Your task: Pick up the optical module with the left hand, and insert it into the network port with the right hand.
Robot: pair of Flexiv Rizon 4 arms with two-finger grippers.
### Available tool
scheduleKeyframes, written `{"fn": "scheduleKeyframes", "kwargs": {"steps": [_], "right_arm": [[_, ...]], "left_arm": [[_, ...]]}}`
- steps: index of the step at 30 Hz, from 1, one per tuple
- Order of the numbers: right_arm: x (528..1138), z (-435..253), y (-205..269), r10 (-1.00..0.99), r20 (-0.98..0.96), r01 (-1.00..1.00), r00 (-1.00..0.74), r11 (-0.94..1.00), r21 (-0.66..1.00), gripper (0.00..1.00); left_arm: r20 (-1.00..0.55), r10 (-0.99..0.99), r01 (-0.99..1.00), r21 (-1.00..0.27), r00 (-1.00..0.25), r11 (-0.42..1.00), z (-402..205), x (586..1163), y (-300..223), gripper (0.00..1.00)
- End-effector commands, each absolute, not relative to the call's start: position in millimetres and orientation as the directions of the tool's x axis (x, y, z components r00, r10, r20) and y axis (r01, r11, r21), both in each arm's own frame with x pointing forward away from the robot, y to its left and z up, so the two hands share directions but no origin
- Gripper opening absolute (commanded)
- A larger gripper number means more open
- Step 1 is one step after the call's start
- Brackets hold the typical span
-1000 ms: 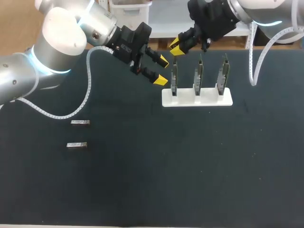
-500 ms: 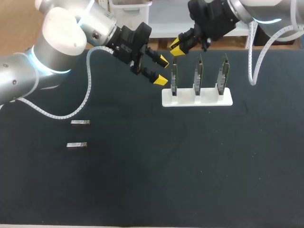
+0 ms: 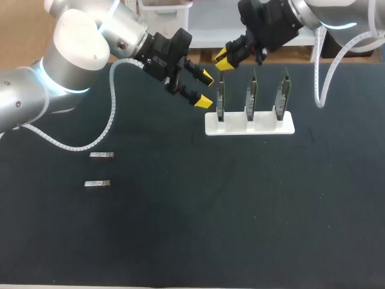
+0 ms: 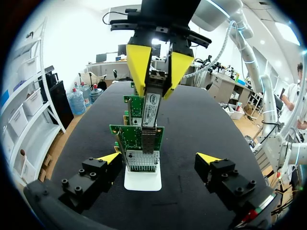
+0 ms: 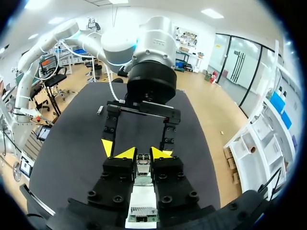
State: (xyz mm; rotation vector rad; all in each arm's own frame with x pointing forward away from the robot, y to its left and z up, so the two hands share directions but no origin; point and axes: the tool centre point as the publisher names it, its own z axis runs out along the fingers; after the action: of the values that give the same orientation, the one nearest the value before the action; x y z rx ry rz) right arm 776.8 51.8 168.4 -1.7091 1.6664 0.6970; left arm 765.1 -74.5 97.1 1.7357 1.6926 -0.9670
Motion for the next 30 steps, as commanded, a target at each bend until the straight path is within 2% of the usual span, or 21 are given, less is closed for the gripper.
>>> {"fn": "scheduleKeyframes", "kwargs": {"steps": [1,25,26,27,30], "right_arm": [[777.2,166.8,52.5,-0.654,-0.755,-0.997,0.053,0.010,-0.079,0.00],[778.3,156.0,51.2,-0.664,-0.748,-0.999,0.023,0.022,-0.050,0.00],[778.5,156.1,51.1,-0.664,-0.748,-0.999,0.022,0.022,-0.049,0.71],[778.6,156.5,51.1,-0.663,-0.748,-0.999,0.021,0.023,-0.049,1.00],[778.9,157.9,50.6,-0.660,-0.751,-0.999,0.018,0.026,-0.046,1.00]], "left_arm": [[-0.786,0.617,0.990,-0.113,-0.039,-0.081,96.9,766.9,-75.1,1.00],[-0.786,0.617,0.990,-0.113,-0.039,-0.081,96.9,766.9,-75.1,1.00],[-0.786,0.617,0.990,-0.113,-0.039,-0.081,96.9,766.9,-75.1,1.00],[-0.786,0.617,0.990,-0.113,-0.039,-0.081,96.9,766.9,-75.1,1.00],[-0.786,0.617,0.990,-0.113,-0.039,-0.081,96.9,766.9,-75.1,1.00]]}}
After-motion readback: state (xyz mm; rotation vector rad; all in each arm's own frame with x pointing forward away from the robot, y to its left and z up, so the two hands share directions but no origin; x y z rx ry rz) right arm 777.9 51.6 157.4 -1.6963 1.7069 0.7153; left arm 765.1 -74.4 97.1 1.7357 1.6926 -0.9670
